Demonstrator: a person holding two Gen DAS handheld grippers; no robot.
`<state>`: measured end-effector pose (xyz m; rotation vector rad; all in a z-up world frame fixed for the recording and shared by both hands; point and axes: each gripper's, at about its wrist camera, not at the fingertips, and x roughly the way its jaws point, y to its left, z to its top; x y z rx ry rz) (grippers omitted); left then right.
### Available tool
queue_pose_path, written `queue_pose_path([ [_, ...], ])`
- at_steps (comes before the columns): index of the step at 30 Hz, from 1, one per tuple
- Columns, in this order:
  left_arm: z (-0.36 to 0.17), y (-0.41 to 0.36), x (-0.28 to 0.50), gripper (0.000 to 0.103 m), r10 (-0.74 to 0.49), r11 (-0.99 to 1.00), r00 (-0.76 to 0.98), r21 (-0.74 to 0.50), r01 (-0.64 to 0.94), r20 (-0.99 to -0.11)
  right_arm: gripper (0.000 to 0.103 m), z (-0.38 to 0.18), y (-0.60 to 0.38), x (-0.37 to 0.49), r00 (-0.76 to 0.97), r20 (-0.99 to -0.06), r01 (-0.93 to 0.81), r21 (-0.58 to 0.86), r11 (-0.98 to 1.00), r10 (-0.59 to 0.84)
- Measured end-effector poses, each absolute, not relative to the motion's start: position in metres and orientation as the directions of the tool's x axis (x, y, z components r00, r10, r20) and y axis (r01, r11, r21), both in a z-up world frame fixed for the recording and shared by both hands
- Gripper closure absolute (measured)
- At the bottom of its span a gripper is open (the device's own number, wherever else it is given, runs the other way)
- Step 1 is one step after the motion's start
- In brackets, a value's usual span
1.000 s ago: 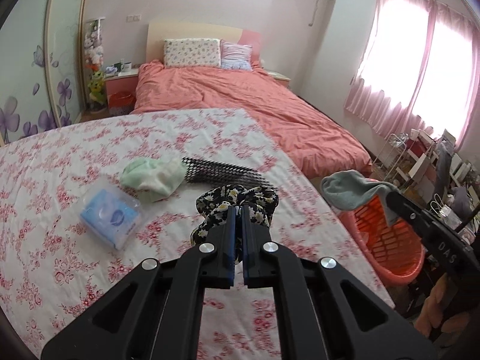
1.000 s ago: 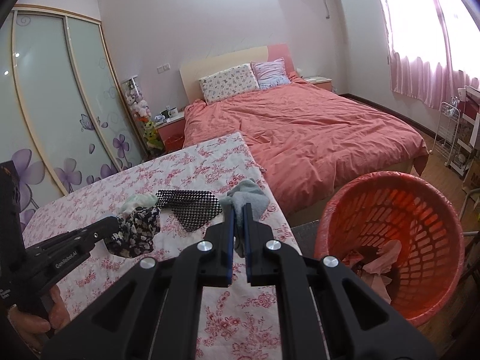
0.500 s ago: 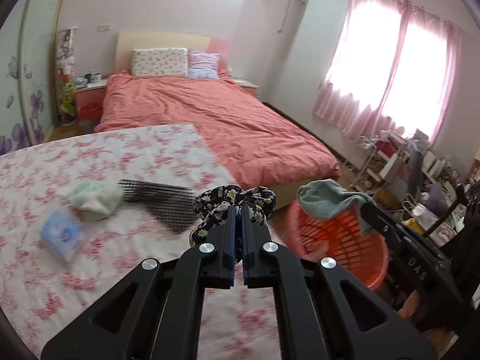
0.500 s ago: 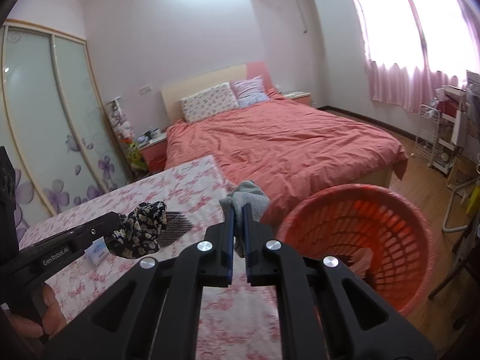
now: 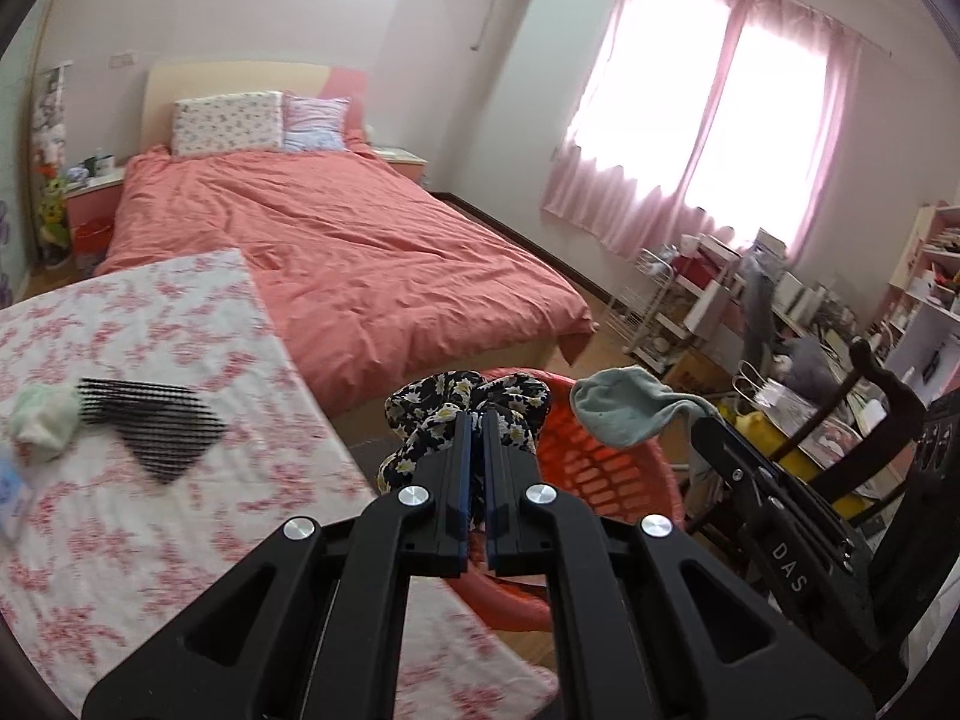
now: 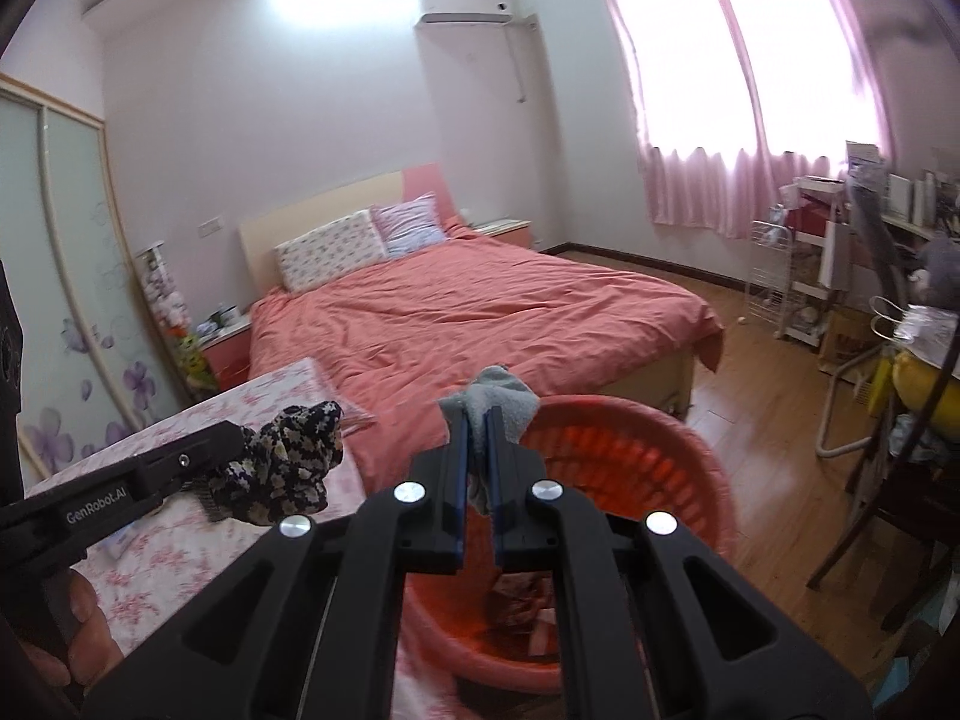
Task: Collect trash
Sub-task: 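Carry sock and floral cloth over the orange basket and open both tools, then move both open tools back over the bed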
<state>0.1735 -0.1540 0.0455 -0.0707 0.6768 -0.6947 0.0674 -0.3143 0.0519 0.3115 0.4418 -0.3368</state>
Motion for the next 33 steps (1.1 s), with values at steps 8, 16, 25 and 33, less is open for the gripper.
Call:
queue_pose_path([
  [8,0.034,-0.198,0.169,0.100,-0.640,0.740,0.509,-0.282,0.611,-0.576,0.096,0.028,-0.355,0.056,0.832,-0.485,0.431,0.256,0.865,-0.271],
  [16,0.020,-0.226,0.169,0.100,-0.645,0.721,0.464,-0.282,0.633,-0.607,0.096,0.014,-0.380,0.059,0.831,-0.496,0.436,0.302,0.848,-0.252],
  [25,-0.002,-0.221,0.184,0.077,-0.589,0.764,0.444,-0.285,0.580,-0.676,0.076,-0.004,-0.391,0.063,0.814,-0.530,0.453,0.320,0.832,-0.239],
  [33,0.000,-0.179,0.186,0.063,-0.480,0.842,0.539,-0.192,0.504,-0.692,0.060,0.001,-0.375,0.061,0.807,-0.533,0.453,0.279,0.846,-0.256],
])
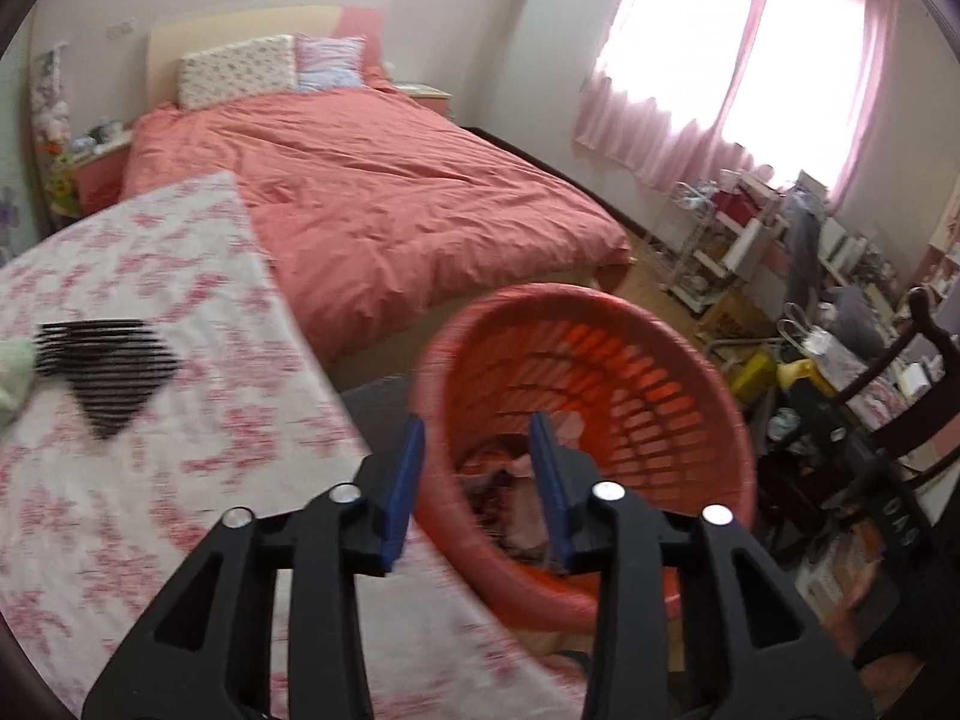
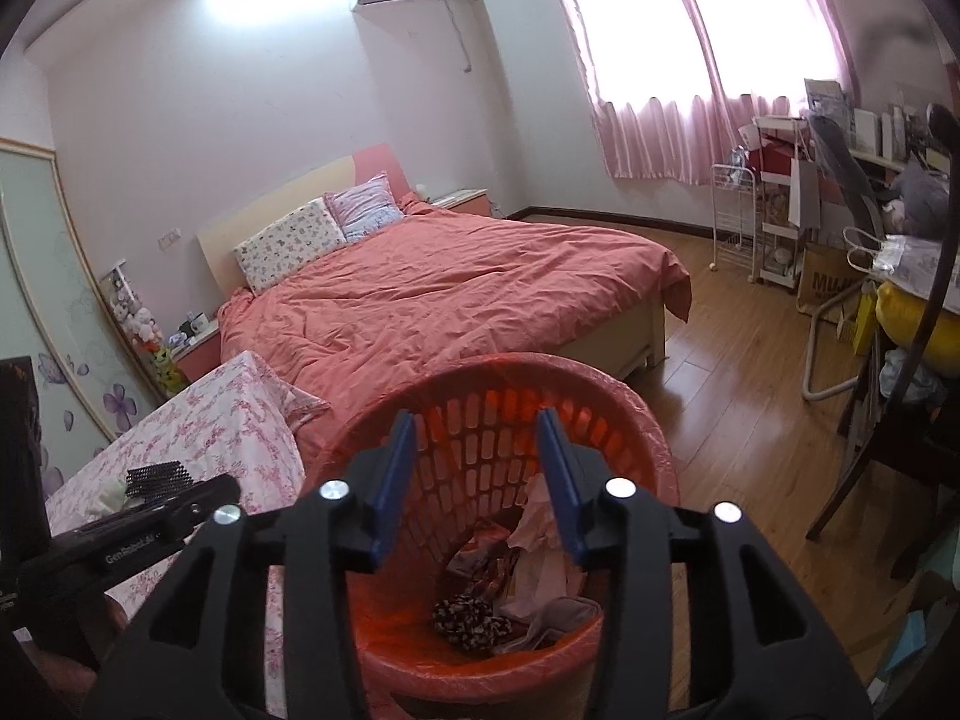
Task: Collect trash
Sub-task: 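Move both open tools back over the bed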
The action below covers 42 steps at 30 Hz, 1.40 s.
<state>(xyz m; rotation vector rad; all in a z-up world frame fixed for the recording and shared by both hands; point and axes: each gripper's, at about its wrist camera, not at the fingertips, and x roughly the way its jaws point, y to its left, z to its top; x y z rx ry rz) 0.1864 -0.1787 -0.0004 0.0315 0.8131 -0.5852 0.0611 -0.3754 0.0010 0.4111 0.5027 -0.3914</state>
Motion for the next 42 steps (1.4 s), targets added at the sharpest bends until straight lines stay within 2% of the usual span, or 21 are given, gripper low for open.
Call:
queue_pose_path([
  [8,-0.003,-0.123,0.186,0.055,-0.368,0.901,0.610,-0.108,0.419,-0.702,0.058,0.008,-0.338,0.079,0.814,-0.544,0.386,0.246,0.889,-0.203],
  [17,-0.007,-0.066,0.189,0.052,-0.295,0.942,0.637,-0.103,0.321,-0.712,0.058,0.013,-0.290,0.100,0.815,-0.565,0.294,0.216,0.931,-0.127],
  [19,-0.006,-0.053,0.190,0.049,-0.282,0.948,0.645,-0.103,0.301,-0.710,0.058,0.012,-0.278,0.107,0.813,-0.573,0.271,0.213,0.939,-0.105],
  [24,0.000,-0.011,0.191,0.030,-0.207,0.973,0.702,-0.066,0.223,-0.681,0.058,0.010,-0.250,0.124,0.804,-0.593,0.208,0.217,0.954,-0.040],
  [27,0.002,0.028,0.195,0.024,-0.137,0.989,0.732,-0.048,0.142,-0.668,0.056,0.008,-0.228,0.138,0.795,-0.607,0.164,0.222,0.961,0.004],
  [35,0.005,0.115,0.205,0.016,-0.019,0.995,0.750,-0.083,-0.048,-0.661,0.055,-0.003,-0.156,0.194,0.749,-0.650,0.036,0.233,0.972,0.128],
  [42,0.003,0.145,0.204,0.011,0.005,0.992,0.752,-0.092,-0.088,-0.659,0.055,-0.029,-0.089,0.259,0.671,-0.720,-0.046,0.194,0.980,0.174],
])
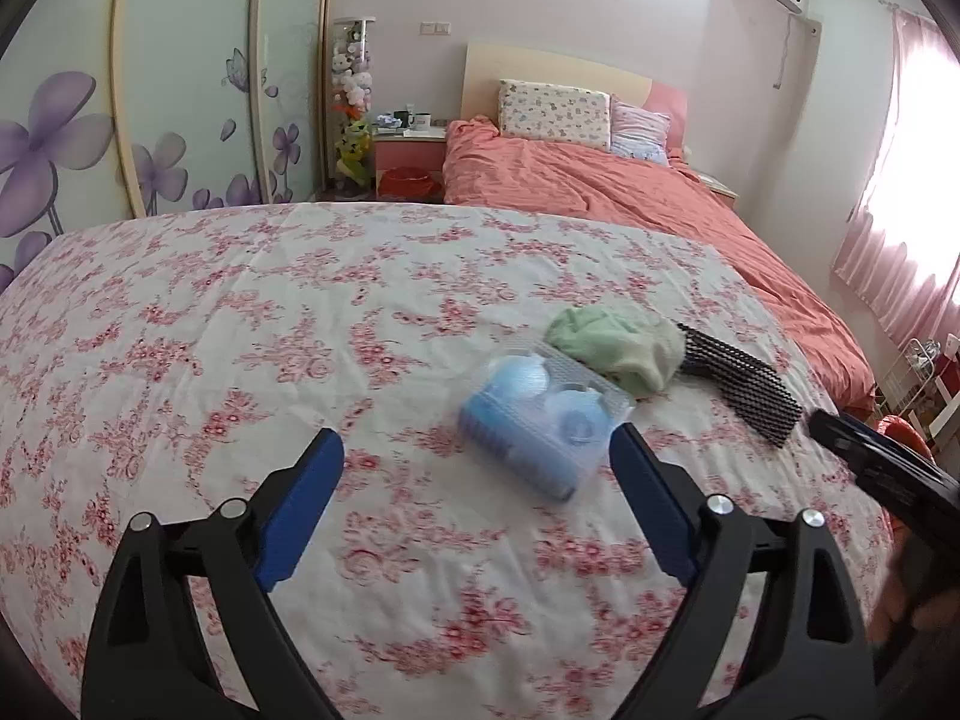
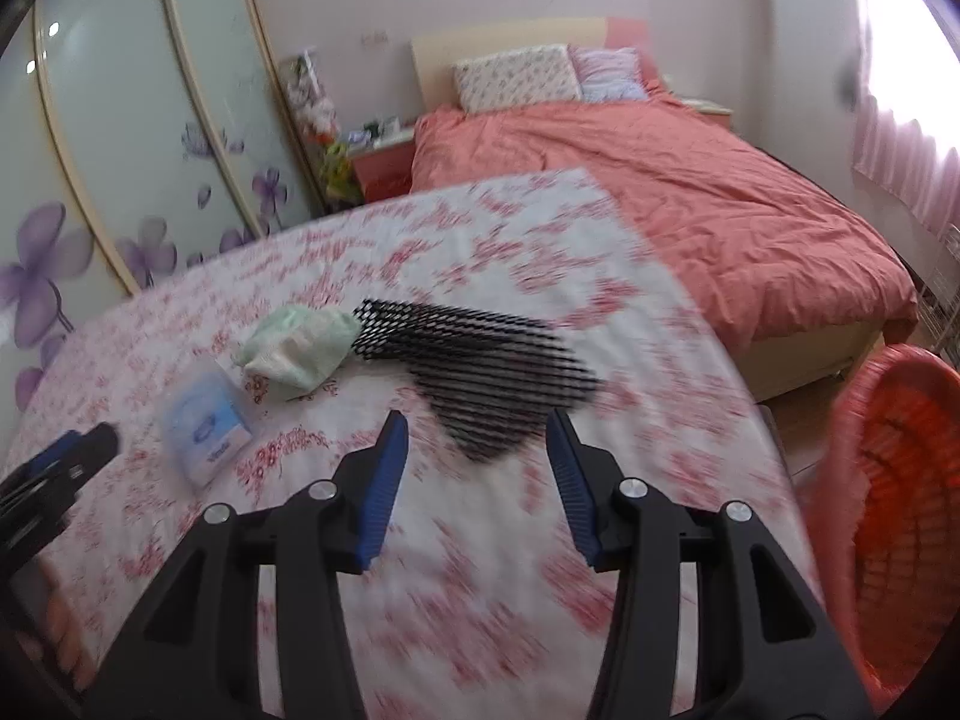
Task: Collect trash
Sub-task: 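Move both open tools back over the bed, then grasp the clear plastic tray with the left tool while the right grasps the black mesh cloth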
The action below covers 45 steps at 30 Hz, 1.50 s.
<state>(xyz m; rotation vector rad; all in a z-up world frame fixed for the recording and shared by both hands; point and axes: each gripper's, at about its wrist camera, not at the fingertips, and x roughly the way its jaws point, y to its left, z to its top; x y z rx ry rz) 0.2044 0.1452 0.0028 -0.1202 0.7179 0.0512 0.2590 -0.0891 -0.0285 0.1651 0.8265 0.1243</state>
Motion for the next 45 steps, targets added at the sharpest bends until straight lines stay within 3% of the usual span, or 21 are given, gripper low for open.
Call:
queue_pose_path([
  [10,-0.005,0.162,0.211,0.007,-0.007,0.991,0.747,-0.102,-0.082,-0.664,0.052,-0.055,-0.065,0.314,0.605,-0.792,0.017,0.116,0.993,0.082],
  [15,-0.010,0.166,0.215,0.007,-0.020,0.989,0.739,-0.120,-0.083,-0.673,0.073,-0.056,-0.064,0.314,0.601,-0.798,0.013,0.068,0.998,0.046],
  [17,-0.010,0.165,0.216,0.007,-0.031,0.989,0.738,-0.129,-0.076,-0.674,0.089,-0.055,-0.064,0.313,0.602,-0.797,0.010,0.066,0.998,0.047],
  [20,-0.009,0.161,0.220,0.003,-0.049,0.988,0.742,-0.139,-0.060,-0.669,0.096,-0.055,-0.066,0.312,0.605,-0.794,0.002,0.081,0.997,0.063],
  [32,-0.022,0.131,0.253,0.003,-0.059,0.998,0.688,-0.050,0.033,-0.723,0.097,-0.017,-0.109,0.281,0.708,-0.702,0.082,0.185,0.979,0.074],
  [45,-0.034,0.122,0.267,0.004,-0.120,0.992,0.652,-0.062,0.111,-0.749,0.097,-0.018,-0.124,0.266,0.701,-0.707,0.097,0.216,0.972,0.087],
])
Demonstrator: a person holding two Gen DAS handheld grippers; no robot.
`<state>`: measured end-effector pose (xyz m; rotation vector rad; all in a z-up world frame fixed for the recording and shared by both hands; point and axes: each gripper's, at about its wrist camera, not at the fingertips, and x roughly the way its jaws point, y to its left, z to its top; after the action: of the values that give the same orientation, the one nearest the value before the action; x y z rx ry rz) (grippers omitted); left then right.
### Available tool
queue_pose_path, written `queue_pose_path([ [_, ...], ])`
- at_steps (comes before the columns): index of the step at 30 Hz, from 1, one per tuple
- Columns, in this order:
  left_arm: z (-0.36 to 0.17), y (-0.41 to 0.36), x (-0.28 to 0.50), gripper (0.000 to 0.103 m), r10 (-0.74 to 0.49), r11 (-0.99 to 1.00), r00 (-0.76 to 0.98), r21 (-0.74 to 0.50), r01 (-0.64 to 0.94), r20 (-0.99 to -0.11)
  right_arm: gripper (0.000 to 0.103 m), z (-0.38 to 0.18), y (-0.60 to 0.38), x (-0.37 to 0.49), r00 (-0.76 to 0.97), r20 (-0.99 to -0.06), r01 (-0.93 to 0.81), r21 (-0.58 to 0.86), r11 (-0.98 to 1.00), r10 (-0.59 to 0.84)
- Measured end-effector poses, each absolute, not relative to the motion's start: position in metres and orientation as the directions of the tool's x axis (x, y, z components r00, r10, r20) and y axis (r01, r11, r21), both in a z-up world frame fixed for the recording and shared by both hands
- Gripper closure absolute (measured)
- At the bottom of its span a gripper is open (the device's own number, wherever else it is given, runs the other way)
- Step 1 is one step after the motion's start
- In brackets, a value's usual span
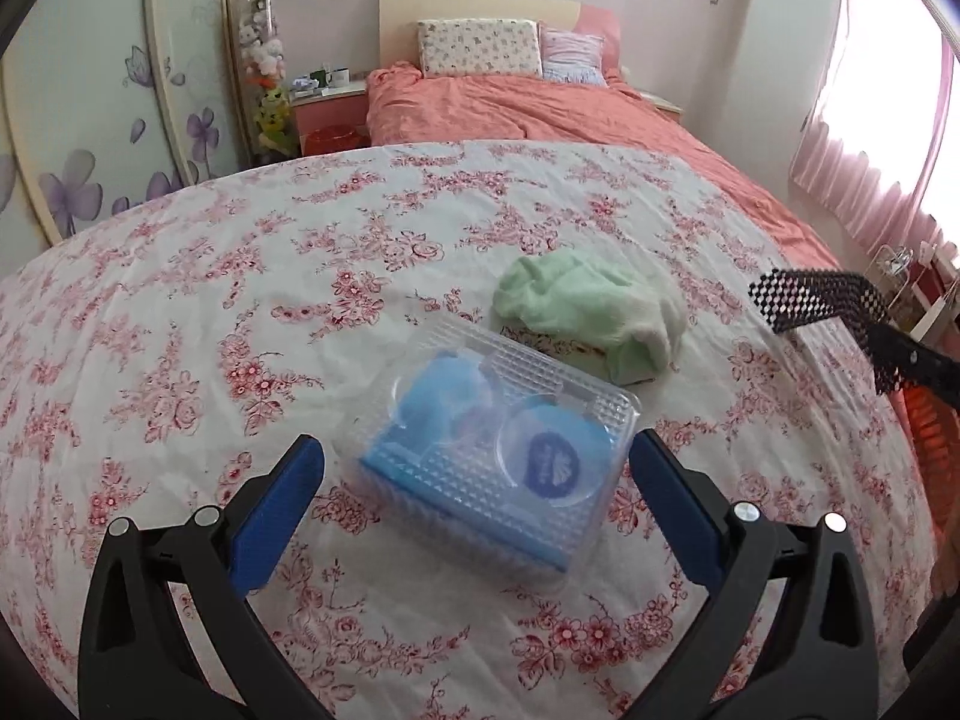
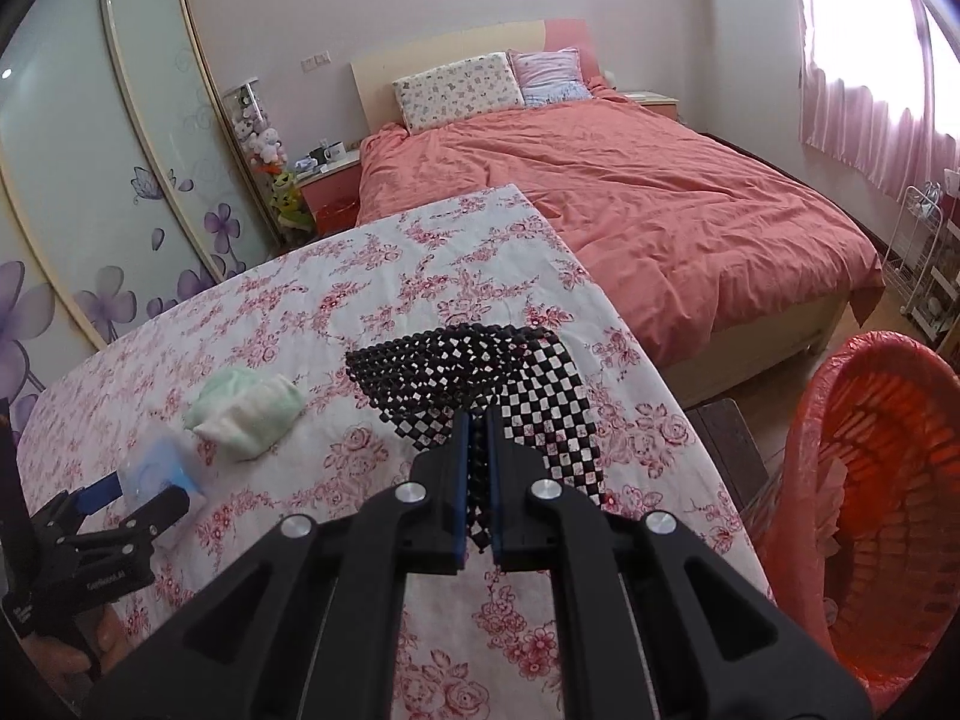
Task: Collect trash
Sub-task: 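Grasp the clear plastic tray with the left tool while the right grasps the black mesh cloth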
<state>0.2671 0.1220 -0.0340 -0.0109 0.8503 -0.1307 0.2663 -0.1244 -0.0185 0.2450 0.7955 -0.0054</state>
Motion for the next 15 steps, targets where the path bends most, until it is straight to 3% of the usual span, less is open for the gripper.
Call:
queue_pose_path([
  [2,-0.031,0.122,0.264,0.010,-0.135,0.990,0.668,-0.072,0.122,-0.731,0.097,-0.018,-0.124,0.266,0.702,-0.707,0.097,0.216,0.972,0.087],
  [15,0.001,0.119,0.246,0.012,-0.112,0.992,0.747,-0.037,0.117,-0.655,0.097,0.003,-0.128,0.244,0.732,-0.674,0.089,0.234,0.968,0.095],
])
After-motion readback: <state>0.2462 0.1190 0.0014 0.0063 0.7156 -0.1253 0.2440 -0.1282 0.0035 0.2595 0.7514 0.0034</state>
